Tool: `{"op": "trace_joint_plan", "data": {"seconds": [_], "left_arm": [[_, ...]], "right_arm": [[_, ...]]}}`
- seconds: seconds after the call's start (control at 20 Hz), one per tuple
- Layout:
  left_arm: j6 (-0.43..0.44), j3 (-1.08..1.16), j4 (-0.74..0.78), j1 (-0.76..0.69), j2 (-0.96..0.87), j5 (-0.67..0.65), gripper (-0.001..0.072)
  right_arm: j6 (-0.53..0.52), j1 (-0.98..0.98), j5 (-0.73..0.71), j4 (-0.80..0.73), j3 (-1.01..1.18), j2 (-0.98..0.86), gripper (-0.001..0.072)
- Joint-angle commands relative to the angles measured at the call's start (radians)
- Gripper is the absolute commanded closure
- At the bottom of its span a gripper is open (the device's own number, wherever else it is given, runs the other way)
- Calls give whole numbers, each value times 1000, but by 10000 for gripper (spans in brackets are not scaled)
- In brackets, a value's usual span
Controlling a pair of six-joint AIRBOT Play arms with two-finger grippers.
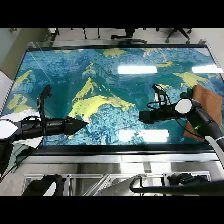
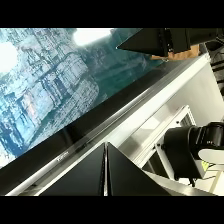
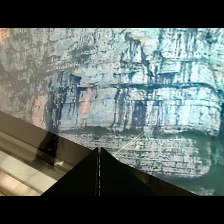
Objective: Fold the shirts.
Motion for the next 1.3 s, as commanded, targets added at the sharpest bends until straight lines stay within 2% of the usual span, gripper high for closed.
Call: {"op": "trace_joint_plan", "data": {"seconds": [0.0,0.1,0.15,0.25,0.35,0.4,0.45,0.6,0.75,0.9,1.05,1.1,1.15,1.25], "left_arm": [[-1,0,1,-1,1,-5,691],[-10,6,14,3,1,-26,692],[-63,45,104,23,1,-89,692],[-206,171,417,93,1,-201,693],[-312,270,718,182,1,-239,677],[-344,296,837,230,1,-237,403],[-382,302,941,290,0,-219,0],[-395,259,1006,434,-45,-212,3],[-391,192,1051,495,-138,-168,3],[-391,161,1159,500,-271,-79,3],[-381,161,1170,499,-450,24,3],[-352,162,1177,499,-566,42,3],[-349,163,1247,498,-648,49,3],[-350,219,1314,484,-737,46,4]], "right_arm": [[0,1,0,0,0,1,689],[0,1,0,0,0,1,690],[0,1,0,0,0,1,690],[0,1,0,0,0,1,690],[0,1,0,0,0,1,690],[0,1,0,0,0,1,690],[0,1,0,0,0,1,690],[0,1,0,0,0,1,689],[0,1,0,0,0,0,689],[0,1,0,0,0,1,690],[0,1,0,0,0,0,690],[0,1,0,0,0,1,690],[0,1,0,0,0,1,690],[0,1,0,0,0,0,690]]}}
